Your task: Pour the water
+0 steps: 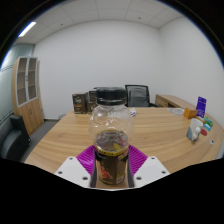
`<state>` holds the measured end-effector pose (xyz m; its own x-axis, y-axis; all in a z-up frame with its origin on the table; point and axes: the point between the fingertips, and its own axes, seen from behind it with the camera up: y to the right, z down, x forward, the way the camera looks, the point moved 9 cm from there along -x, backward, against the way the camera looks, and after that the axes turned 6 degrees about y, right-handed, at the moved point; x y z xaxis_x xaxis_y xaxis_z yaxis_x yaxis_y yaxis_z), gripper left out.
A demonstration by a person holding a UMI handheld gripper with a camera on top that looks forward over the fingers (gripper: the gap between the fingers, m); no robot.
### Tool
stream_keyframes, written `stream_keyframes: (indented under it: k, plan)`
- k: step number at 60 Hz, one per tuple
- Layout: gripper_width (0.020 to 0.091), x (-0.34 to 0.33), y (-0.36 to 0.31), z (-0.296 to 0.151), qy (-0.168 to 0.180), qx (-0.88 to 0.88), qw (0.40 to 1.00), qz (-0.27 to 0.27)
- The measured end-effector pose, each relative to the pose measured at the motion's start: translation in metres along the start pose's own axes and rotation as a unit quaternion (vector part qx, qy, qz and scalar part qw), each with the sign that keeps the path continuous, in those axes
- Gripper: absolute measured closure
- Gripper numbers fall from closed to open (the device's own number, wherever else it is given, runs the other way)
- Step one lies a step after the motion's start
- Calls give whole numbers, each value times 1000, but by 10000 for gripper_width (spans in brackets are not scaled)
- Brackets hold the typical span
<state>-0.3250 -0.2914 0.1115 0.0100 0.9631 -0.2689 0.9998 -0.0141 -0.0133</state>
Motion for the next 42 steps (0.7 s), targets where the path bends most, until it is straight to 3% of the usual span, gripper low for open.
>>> stream_keyframes:
  k: [2,11,25,34,42]
  plan:
    - [709,-1,0,-2,3,0,1000,-1]
    - [712,-10,5,-21,2,13,1000,-16]
    - [715,-23,48,-115,44,208,973,-88]
    - [714,-11,105,-170,65,391,905,-153]
    - [717,10,174,-200,61,572,790,-213]
